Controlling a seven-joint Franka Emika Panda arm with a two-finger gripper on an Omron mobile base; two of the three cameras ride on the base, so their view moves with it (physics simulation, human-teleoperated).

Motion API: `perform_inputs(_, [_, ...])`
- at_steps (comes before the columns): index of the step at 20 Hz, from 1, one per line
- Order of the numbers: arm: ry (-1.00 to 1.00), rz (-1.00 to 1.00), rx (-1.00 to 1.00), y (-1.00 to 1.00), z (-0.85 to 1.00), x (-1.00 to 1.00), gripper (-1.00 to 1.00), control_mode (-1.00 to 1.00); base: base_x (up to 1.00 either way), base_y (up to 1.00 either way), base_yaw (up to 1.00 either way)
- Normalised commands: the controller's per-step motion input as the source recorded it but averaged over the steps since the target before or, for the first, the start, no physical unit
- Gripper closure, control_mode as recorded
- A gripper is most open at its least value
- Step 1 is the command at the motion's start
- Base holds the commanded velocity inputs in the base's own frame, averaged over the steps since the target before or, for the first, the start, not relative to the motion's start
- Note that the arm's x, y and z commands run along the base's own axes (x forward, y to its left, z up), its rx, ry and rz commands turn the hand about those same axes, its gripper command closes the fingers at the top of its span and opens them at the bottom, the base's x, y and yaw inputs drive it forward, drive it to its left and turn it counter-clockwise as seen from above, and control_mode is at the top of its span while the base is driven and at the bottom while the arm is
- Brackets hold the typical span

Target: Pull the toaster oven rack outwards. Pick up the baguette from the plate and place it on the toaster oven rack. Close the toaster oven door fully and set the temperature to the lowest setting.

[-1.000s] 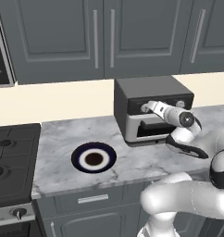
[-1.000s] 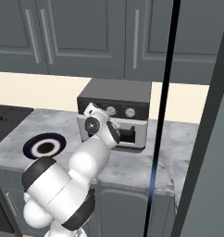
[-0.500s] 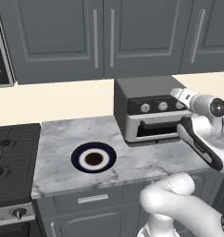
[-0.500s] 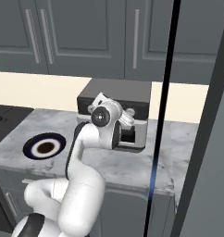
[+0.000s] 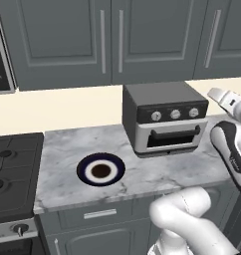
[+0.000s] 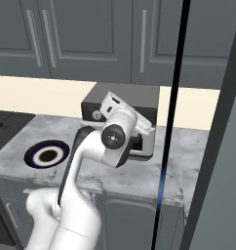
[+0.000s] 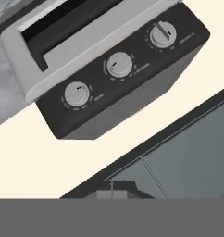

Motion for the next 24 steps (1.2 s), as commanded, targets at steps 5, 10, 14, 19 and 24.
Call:
perform_inputs(5, [-0.08, 0.00, 0.00, -0.01, -0.02, -0.87, 1.00, -1.00, 0.00, 0.00, 0.00])
perform_inputs(10, [0.11, 0.01, 0.00, 0.00, 0.00, -0.76, 1.00, -1.00, 0.00, 0.00, 0.00])
perform_inputs(14, [0.31, 0.06, 0.00, 0.00, 0.00, -0.59, 1.00, -1.00, 0.00, 0.00, 0.00])
perform_inputs(19, [0.39, 0.08, 0.00, 0.01, -0.14, -0.32, 1.00, -1.00, 0.00, 0.00, 0.00])
perform_inputs(24, [0.29, 0.05, 0.00, 0.17, -0.41, -0.06, 1.00, -1.00, 0.00, 0.00, 0.00])
